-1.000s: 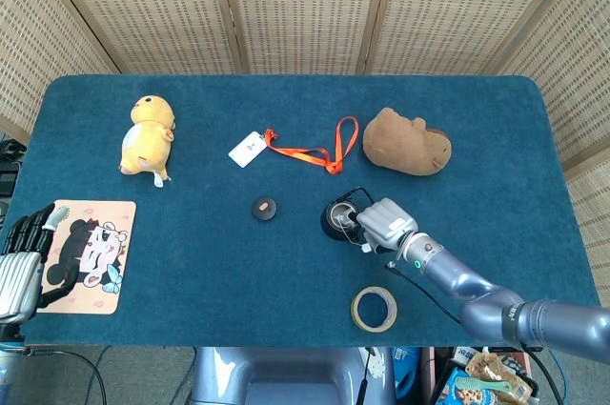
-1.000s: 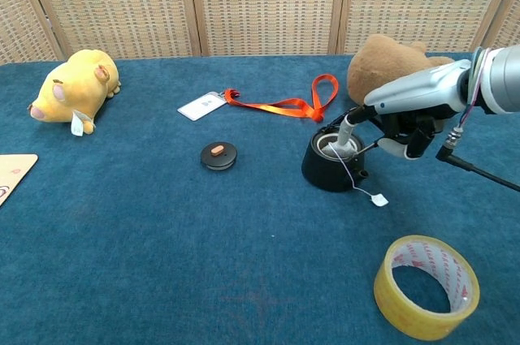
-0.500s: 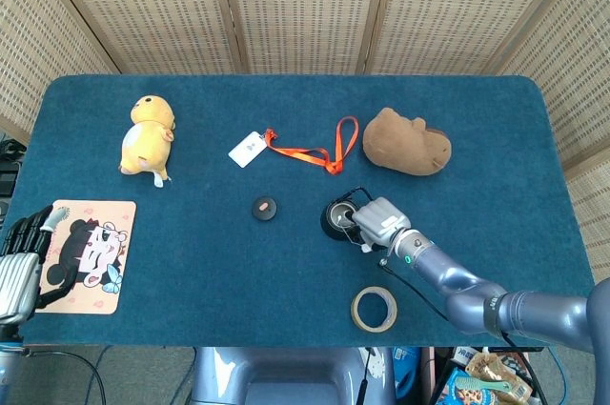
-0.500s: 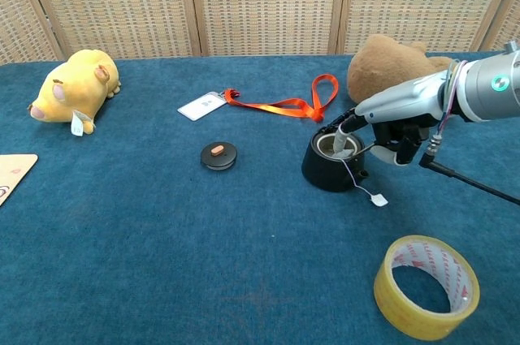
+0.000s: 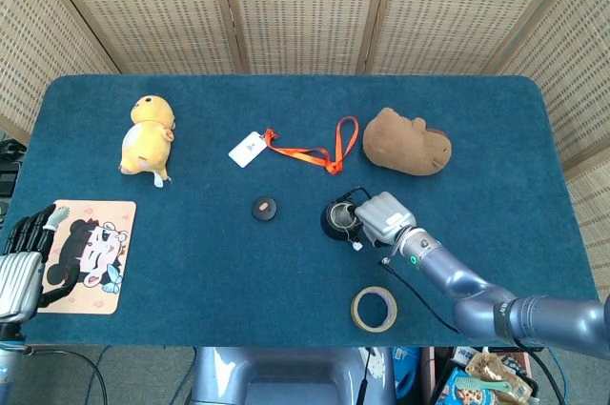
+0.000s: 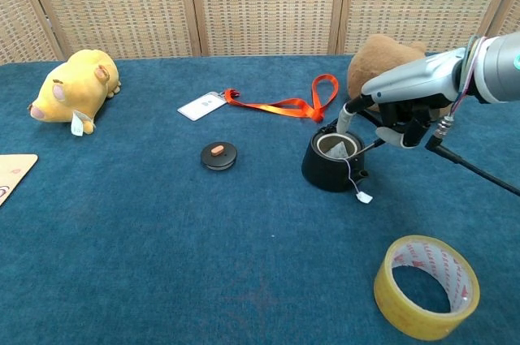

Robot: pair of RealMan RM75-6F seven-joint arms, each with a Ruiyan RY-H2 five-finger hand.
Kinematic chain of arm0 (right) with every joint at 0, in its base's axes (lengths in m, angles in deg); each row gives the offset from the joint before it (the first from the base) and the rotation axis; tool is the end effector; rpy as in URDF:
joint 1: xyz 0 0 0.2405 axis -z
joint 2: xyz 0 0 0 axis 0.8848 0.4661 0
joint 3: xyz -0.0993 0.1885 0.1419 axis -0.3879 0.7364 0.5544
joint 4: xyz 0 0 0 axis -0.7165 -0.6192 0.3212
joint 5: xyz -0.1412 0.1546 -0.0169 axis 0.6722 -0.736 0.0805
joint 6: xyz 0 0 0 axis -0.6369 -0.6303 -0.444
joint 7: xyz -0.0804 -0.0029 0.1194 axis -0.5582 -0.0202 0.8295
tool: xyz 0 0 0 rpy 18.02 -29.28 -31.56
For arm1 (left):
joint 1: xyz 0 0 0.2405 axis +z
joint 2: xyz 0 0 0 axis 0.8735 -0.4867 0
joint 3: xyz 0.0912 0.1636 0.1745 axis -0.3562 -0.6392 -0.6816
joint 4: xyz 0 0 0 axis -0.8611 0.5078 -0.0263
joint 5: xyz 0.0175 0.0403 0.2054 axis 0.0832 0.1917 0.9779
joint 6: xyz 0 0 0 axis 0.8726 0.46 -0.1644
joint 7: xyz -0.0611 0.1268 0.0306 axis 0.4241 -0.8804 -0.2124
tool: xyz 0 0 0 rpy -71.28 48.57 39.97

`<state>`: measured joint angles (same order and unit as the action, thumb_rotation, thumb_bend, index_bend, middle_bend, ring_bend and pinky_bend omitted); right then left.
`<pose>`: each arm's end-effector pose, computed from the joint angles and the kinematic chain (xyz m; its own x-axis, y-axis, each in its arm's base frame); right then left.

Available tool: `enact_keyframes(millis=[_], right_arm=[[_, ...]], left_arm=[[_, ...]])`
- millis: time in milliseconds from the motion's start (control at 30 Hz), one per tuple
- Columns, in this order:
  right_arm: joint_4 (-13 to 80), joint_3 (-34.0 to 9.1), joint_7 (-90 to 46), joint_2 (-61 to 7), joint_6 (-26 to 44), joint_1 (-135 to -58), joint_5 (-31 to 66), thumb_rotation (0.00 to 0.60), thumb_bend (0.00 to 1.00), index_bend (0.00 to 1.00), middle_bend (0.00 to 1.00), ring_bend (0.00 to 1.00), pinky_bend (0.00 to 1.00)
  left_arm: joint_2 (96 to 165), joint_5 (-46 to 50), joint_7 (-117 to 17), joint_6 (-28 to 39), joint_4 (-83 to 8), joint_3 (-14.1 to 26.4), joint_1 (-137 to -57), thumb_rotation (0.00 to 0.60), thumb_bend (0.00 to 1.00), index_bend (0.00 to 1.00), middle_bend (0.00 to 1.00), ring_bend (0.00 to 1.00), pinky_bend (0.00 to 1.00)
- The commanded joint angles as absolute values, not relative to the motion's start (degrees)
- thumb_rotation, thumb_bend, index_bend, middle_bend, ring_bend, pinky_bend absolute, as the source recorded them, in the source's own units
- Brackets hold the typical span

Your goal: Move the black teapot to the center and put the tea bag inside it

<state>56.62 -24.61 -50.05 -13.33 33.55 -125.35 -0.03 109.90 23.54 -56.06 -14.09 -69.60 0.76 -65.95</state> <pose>-0.1217 -0.3595 0.0290 0.7100 -0.4165 0.5679 -0.6972 -0.5293 0.4835 -0.2764 0.1780 0.1482 0.3171 0.0387 0.9476 0.9477 0.0250 -0.3181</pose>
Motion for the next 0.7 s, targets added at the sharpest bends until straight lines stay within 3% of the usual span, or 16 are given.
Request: enact_keyframes(millis=[33, 333, 500, 633, 700], right_arm=[[57.70, -24.87, -49.95, -12.50, 32.58, -124.69, 0.70, 0.600, 0.85, 0.21, 1.00, 1.00, 1.00], [62.57, -24.38, -47.66, -8.58, 24.01, -119.25, 6.85, 0.586, 0.85, 0.20, 0.97, 1.00, 1.00], [64.11, -23.74, -43.28, -7.11, 17.16, -113.75, 12.76, 0.439, 0.85, 0.20, 0.91, 1.00, 1.00], [64.21, -23.76, -40.22, -6.55, 10.96, -108.64, 17.39, 0.395, 0.77, 0.20, 0.81, 0.91, 0.95], [64.10, -23.47, -39.37, -6.66, 7.07, -105.97, 18.94, 0.389, 0.67, 0.20, 0.74, 0.82, 0.88]], left_arm=[[109.84, 23.60, -56.16, -14.07, -69.75, 0.77, -65.99, 0.600, 0.42, 0.00, 0.00, 0.00, 0.00], [109.48, 23.43, -56.22, -14.74, -70.19, 1.05, -65.76, 0.600, 0.42, 0.00, 0.00, 0.00, 0.00], [109.56, 23.34, -55.98, -15.24, -70.11, 1.14, -65.50, 0.600, 0.42, 0.00, 0.00, 0.00, 0.00], [109.71, 23.00, -55.71, -15.94, -69.83, 1.32, -65.09, 0.600, 0.42, 0.00, 0.00, 0.00, 0.00], [109.80, 22.76, -55.94, -16.38, -69.70, 1.48, -64.88, 0.600, 0.42, 0.00, 0.00, 0.00, 0.00]])
